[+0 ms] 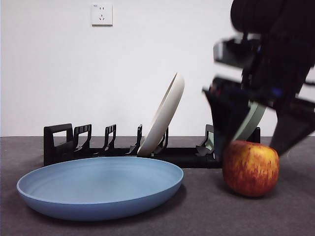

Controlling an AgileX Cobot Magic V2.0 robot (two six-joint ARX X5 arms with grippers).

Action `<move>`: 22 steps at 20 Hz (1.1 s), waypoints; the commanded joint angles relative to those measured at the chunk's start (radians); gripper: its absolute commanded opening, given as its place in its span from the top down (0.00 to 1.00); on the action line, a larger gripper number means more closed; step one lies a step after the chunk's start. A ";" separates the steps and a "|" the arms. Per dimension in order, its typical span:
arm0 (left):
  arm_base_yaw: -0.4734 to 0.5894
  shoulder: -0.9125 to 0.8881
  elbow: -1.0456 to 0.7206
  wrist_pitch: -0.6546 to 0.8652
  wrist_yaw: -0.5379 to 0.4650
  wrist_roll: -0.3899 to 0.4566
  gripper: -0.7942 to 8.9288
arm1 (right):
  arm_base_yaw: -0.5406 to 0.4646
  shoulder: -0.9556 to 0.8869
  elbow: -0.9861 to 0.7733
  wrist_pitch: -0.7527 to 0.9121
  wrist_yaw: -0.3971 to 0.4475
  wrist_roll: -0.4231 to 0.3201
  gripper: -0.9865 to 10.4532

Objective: Take the blue plate from the plate rack,put the plate on the table,take the apple from the table,put the apple in the plate

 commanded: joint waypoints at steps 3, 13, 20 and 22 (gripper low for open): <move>0.003 -0.015 0.001 -0.053 -0.003 -0.015 0.53 | 0.002 0.080 0.003 0.006 0.003 0.033 0.56; 0.003 -0.015 0.001 -0.115 -0.061 -0.014 0.53 | 0.051 -0.053 0.187 -0.032 -0.159 0.097 0.92; 0.003 -0.015 0.001 -0.129 -0.127 -0.009 0.53 | 0.276 0.077 0.438 -0.002 -0.145 0.101 0.92; 0.003 -0.015 0.001 -0.131 -0.132 -0.006 0.53 | 0.323 0.159 0.482 -0.003 -0.095 0.101 0.92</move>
